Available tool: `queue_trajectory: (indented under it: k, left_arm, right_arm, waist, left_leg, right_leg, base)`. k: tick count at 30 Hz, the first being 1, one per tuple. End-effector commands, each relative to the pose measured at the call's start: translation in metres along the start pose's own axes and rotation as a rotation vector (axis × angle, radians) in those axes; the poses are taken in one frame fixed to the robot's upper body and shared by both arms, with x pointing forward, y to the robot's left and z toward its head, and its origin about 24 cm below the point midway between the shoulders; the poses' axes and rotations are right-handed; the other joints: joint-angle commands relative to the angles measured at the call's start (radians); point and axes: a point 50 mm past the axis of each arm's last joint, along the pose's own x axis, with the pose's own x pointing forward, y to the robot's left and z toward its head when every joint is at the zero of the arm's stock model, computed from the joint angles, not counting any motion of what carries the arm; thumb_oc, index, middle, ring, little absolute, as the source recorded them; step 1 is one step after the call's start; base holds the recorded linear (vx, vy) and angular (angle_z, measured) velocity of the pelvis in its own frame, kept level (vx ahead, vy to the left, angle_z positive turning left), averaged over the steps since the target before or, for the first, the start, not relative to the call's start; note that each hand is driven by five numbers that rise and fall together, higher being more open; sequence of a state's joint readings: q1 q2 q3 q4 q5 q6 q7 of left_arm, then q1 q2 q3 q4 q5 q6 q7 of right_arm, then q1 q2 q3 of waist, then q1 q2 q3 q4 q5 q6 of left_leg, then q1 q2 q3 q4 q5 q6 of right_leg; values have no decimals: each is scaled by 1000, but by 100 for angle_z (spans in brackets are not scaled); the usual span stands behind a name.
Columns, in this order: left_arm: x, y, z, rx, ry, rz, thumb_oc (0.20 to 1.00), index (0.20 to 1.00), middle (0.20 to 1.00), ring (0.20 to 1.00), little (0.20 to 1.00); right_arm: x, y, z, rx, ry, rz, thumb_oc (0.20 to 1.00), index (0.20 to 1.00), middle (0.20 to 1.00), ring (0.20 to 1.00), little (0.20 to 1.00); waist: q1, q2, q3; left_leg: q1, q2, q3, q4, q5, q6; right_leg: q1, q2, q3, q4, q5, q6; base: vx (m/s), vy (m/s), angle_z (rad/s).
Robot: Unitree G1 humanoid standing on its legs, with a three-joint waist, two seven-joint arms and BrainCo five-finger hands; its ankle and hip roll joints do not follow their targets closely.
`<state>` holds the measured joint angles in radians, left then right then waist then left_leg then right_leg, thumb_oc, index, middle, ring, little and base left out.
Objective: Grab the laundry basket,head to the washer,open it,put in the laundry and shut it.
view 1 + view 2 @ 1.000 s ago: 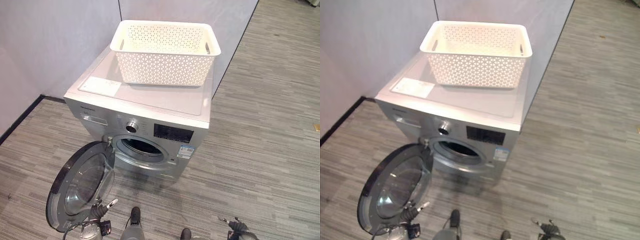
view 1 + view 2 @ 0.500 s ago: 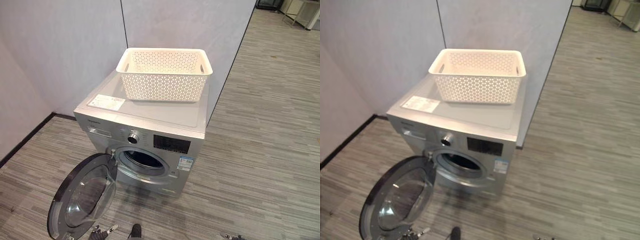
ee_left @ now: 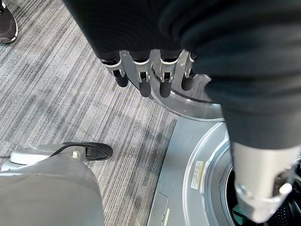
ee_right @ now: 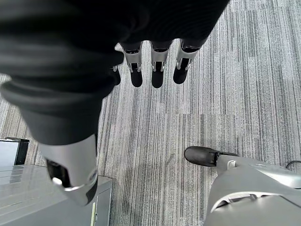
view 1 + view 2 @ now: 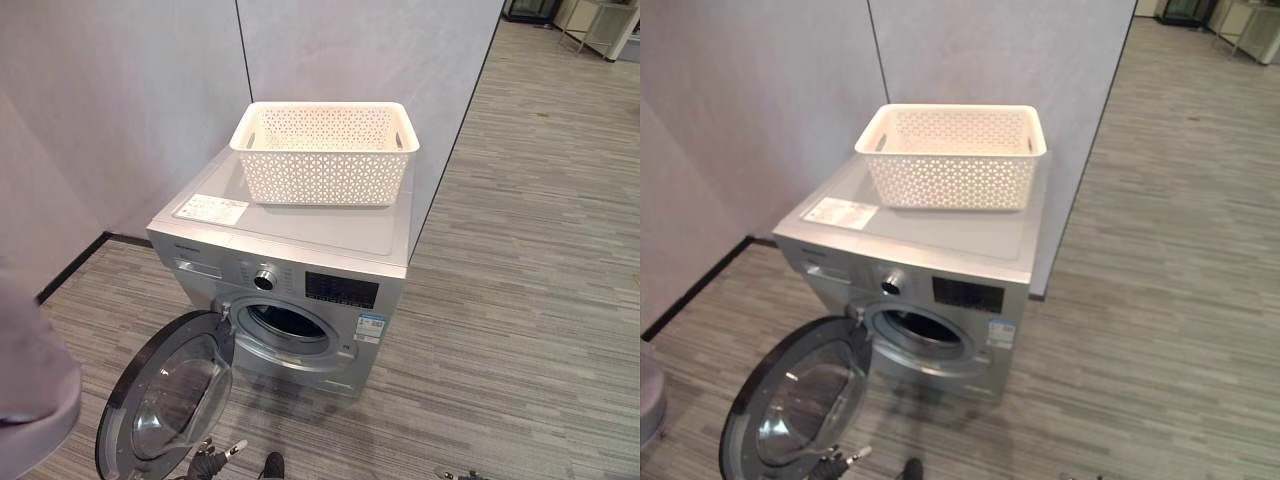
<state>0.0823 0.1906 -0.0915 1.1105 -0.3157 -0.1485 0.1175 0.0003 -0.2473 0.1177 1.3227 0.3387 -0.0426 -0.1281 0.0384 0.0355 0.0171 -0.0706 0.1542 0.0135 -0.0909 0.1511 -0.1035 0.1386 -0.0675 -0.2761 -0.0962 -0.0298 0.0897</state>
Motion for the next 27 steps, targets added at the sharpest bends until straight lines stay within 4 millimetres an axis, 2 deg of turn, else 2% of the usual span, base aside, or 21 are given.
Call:
queue_trajectory:
  k: [1,27]
  left_arm:
    - [6,4,19,-11,-50,7,1000,1000,1000,1000,1000]
    - [5,2,17,-3,-52,-12,1000,1000,1000,1000,1000]
  right_arm:
    - [2,3,16,17,-36,-4,1000,1000,1000,1000,1000]
    - [2,-3,19,38,-37,-24,1000,1000,1000,1000,1000]
  waist:
    - [5,-17,21]
    - [-1,-17,14]
  left_leg:
    - [-48,35,20,4,-3,-30]
    - [-34,42,38,4,-16,-29]
  right_leg:
    - [36,-21,43,9,-86,13]
    - [40,-30,54,9,-84,23]
  base:
    - [0,0,0]
    - [1,-1,-2]
